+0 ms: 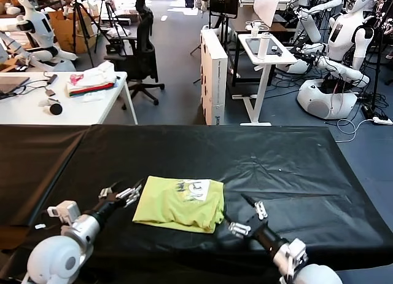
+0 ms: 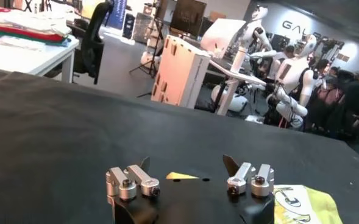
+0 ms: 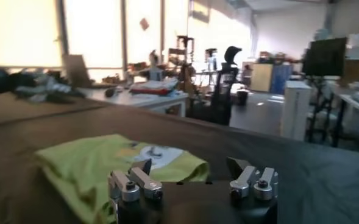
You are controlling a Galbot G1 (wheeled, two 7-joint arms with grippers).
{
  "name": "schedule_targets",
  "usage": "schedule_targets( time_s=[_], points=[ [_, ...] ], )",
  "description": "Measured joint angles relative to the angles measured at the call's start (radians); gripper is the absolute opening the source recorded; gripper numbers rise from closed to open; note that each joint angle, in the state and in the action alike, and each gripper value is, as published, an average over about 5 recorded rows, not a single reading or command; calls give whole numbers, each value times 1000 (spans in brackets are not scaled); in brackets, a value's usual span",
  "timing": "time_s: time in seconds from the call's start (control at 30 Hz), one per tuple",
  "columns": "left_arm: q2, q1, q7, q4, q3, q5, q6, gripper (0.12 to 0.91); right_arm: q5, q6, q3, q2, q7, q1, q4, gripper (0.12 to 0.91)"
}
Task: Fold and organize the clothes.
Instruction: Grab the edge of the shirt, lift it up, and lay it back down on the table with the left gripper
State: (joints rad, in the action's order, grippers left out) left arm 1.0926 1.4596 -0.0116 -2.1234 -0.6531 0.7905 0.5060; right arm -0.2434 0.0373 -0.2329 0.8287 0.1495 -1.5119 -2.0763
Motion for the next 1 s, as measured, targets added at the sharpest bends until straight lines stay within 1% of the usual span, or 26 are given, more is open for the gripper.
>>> schedule_targets(
  time_s=[0.1,0.23,0.33,0.5,0.7,0.97,1.0],
  points=[
    [0,5,0,1,0,-2,0,907,47,-6,42,-11,1,17,8,907],
    [0,12,0,1,-1,-4,0,907,88,-10,94,-13,1,38,22,905],
    [0,15,0,1,-1,-7,0,907,109,-12,126,-11,2,50,30,871],
    [3,15,0,0,3,-10,0,907,117,-15,158,-5,2,63,38,747],
    [9,23,0,-2,2,-13,0,907,110,-17,163,-3,-2,68,45,647],
    [17,29,-1,-5,2,-17,-1,907,100,-20,159,23,-5,76,64,511],
    [17,30,-1,-5,2,-18,-1,907,99,-20,159,26,-5,76,66,481]
  ],
)
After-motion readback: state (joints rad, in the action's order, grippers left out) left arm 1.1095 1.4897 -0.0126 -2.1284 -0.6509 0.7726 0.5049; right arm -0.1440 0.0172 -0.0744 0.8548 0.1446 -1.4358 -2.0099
